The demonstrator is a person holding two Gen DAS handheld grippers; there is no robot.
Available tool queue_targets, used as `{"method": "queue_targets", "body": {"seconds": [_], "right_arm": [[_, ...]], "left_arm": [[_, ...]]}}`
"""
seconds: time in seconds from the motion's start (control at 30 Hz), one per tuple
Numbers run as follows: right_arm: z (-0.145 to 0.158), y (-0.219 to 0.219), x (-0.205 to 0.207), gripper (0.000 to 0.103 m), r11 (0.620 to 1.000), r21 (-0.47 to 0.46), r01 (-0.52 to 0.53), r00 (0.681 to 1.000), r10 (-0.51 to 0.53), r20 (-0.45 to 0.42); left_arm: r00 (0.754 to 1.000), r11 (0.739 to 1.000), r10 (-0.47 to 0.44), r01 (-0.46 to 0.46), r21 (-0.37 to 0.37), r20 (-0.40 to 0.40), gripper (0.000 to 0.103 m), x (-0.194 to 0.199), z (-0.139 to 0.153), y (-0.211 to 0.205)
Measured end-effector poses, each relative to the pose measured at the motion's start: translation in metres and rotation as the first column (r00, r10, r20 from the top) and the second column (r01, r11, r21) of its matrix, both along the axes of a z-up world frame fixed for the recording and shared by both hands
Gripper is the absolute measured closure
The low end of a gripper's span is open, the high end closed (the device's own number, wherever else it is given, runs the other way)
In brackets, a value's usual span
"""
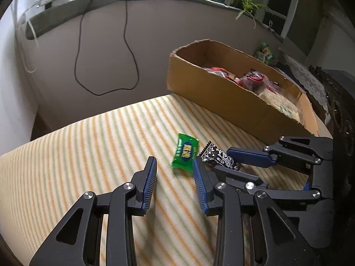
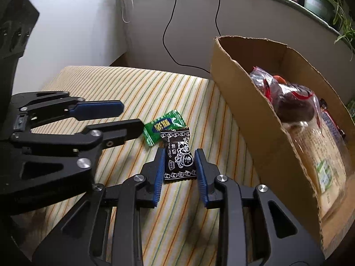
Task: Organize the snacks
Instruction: 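Grasp the green candy with the left gripper while the right grasps the black-and-white candy, then carry both candies over the box and open both grippers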
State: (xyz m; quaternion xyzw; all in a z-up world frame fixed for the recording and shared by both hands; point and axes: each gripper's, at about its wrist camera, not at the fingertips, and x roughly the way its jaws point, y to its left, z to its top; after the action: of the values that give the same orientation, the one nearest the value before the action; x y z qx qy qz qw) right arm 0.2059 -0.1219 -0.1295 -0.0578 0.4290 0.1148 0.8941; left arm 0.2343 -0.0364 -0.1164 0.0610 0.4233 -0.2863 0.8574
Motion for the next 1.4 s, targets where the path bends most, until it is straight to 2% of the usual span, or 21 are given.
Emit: {"method": "queue_targets", "body": {"seconds": [0.37,0.4,0.47,0.5,1.0,1.4], "right_arm": [[-0.005,-0.017,-0.004,0.075,0.999,0.030,0.016,1.000,-0.016,-0.008],[-0.005,-0.017,-0.004,0.075,0.999,0.032,0.015,1.000,-0.015,-0.007],[-0.006,-0.017,-0.003,0.075,0.999,0.036,0.014,1.000,-0.014,-0.006],[-0.006,-0.018,-0.003,0.075,0.999,0.039,0.014,1.000,-0.014,-0.006],[0.002,-0.027,-0.012,0.076,0.997,0.072,-0.010,1.000,0.008,0.020],[0.043,-0.045,-0.031,0.076,0.990,0.134,-0.053,0.993,0.037,0.115]], "left_arm": [[0.999,0.997,-0.031,0.031,0.070,0.005,0.071,0.013,-0.006,-0.027],[0.999,0.996,-0.029,0.028,0.084,0.014,0.072,0.012,-0.007,-0.029],[0.999,0.994,-0.023,0.019,0.107,0.034,0.082,0.010,-0.007,-0.034],[0.999,0.994,-0.018,0.014,0.109,0.037,0.082,0.009,-0.007,-0.035],[0.995,0.994,0.091,-0.093,0.065,0.039,0.084,-0.007,0.007,-0.011],[0.985,0.993,0.111,-0.115,0.019,0.131,0.084,-0.022,0.057,-0.020]]}}
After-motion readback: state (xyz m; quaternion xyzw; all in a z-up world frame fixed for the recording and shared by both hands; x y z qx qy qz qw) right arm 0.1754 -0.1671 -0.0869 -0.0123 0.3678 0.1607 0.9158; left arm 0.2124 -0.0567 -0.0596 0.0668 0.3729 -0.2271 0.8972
